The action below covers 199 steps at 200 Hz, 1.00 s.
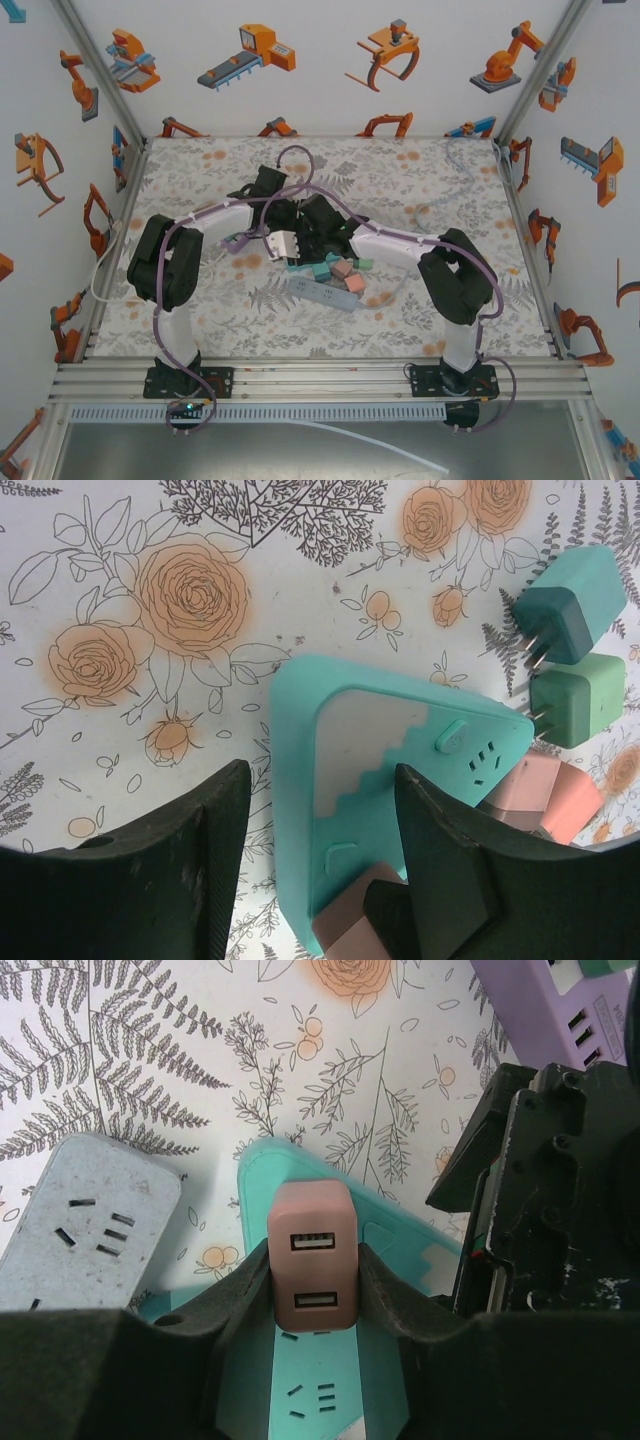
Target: Pull the plug off the socket
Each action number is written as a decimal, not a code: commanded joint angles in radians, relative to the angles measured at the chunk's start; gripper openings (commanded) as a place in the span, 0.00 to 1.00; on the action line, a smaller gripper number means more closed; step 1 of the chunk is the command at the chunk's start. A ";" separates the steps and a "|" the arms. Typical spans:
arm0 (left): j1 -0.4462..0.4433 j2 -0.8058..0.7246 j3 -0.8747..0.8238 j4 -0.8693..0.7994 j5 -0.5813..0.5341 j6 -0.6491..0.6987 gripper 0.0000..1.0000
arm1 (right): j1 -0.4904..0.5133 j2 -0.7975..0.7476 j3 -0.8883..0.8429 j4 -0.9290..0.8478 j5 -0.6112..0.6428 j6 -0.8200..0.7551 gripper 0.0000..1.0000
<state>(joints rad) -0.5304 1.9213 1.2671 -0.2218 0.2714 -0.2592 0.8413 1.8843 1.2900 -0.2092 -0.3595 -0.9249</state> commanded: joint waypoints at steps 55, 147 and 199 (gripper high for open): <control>0.025 0.130 -0.097 -0.124 -0.233 0.075 0.55 | 0.042 -0.087 0.083 -0.015 -0.075 0.027 0.08; 0.029 0.120 -0.112 -0.128 -0.246 0.080 0.54 | 0.046 -0.103 0.074 -0.011 -0.042 0.015 0.04; 0.029 0.125 -0.109 -0.123 -0.244 0.083 0.52 | 0.004 -0.136 0.027 0.092 -0.130 0.120 0.05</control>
<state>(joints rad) -0.5289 1.9194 1.2472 -0.1711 0.3038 -0.2626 0.8490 1.8793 1.3090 -0.2333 -0.3355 -0.8955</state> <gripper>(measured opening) 0.519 0.332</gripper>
